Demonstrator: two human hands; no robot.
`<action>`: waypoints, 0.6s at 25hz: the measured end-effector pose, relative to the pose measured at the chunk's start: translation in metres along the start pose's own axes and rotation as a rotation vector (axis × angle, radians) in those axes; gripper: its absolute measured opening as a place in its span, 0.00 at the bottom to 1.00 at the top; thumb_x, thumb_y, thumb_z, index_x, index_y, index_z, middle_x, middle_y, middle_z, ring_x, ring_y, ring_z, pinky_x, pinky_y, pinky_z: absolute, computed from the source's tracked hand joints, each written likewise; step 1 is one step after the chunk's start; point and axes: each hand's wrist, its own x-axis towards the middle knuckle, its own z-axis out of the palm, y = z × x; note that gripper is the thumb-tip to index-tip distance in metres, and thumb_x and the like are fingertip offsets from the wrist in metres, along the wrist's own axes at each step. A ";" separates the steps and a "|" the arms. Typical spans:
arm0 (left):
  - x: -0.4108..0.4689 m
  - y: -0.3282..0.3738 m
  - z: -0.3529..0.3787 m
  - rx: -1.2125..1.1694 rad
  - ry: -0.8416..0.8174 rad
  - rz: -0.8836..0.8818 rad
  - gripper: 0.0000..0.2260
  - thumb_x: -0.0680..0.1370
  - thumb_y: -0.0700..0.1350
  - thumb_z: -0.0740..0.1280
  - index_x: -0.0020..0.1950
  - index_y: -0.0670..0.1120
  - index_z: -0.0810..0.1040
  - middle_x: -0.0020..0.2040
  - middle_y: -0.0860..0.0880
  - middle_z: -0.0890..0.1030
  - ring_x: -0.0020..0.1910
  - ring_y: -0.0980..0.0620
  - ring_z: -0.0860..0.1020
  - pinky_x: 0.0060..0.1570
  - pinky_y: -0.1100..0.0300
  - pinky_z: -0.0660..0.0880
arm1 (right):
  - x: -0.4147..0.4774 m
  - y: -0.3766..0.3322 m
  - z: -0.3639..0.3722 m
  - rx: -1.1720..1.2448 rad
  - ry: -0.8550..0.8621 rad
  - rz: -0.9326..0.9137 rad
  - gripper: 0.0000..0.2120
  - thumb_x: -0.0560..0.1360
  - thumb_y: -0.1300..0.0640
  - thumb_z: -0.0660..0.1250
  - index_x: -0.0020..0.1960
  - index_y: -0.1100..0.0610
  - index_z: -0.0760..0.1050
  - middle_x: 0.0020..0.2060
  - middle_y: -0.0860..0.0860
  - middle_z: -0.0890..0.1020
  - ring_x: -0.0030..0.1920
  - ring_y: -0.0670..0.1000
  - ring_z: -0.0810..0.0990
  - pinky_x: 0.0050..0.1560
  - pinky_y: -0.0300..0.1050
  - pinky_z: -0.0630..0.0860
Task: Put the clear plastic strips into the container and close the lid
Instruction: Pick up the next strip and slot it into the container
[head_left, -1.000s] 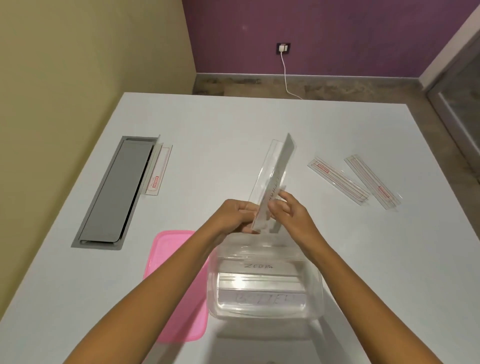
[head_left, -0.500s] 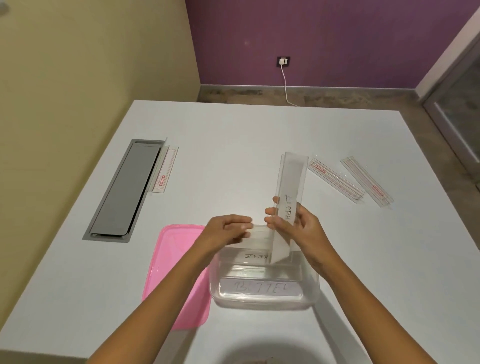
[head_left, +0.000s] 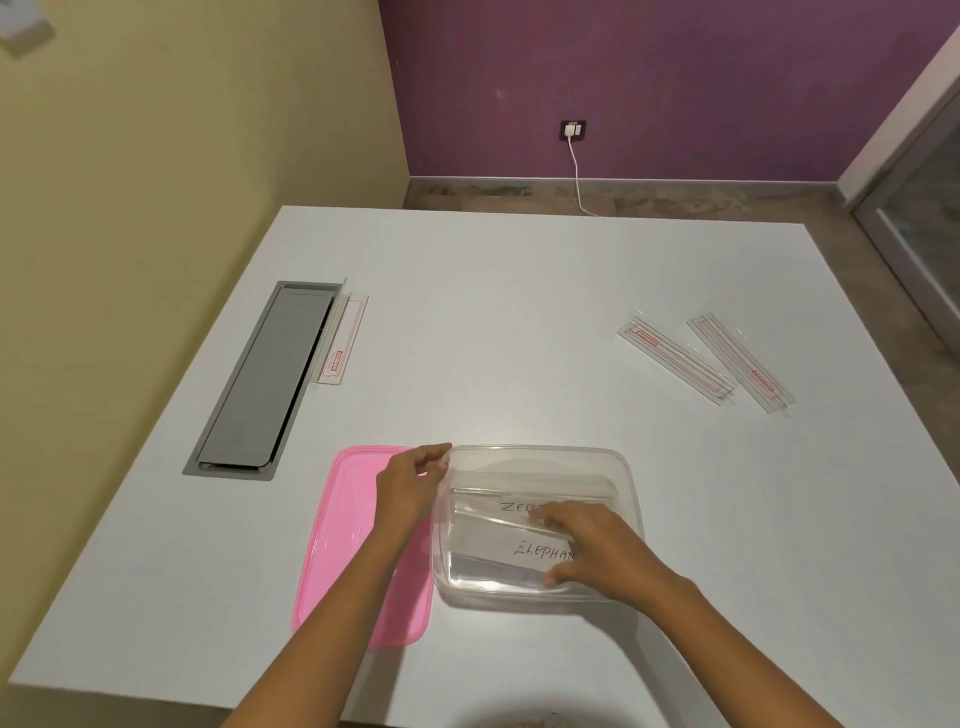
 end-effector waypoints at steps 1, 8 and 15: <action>0.001 0.000 -0.001 -0.017 -0.001 -0.003 0.10 0.76 0.46 0.68 0.56 0.51 0.82 0.53 0.49 0.84 0.54 0.50 0.80 0.59 0.48 0.76 | 0.003 0.002 0.004 -0.055 -0.020 0.007 0.34 0.63 0.51 0.77 0.66 0.48 0.69 0.59 0.48 0.77 0.59 0.50 0.74 0.57 0.44 0.72; 0.003 -0.001 0.001 -0.048 0.014 0.022 0.08 0.75 0.44 0.69 0.54 0.49 0.83 0.46 0.50 0.83 0.50 0.52 0.80 0.55 0.47 0.78 | 0.018 0.000 0.020 -0.144 -0.090 0.046 0.29 0.66 0.57 0.75 0.65 0.50 0.70 0.60 0.53 0.77 0.62 0.54 0.71 0.58 0.49 0.71; 0.003 -0.005 0.006 -0.068 0.067 0.055 0.09 0.76 0.41 0.67 0.55 0.46 0.82 0.50 0.48 0.84 0.49 0.55 0.78 0.56 0.51 0.77 | 0.015 0.005 0.027 -0.075 -0.085 0.112 0.25 0.70 0.60 0.72 0.65 0.51 0.71 0.60 0.59 0.75 0.59 0.57 0.75 0.58 0.49 0.73</action>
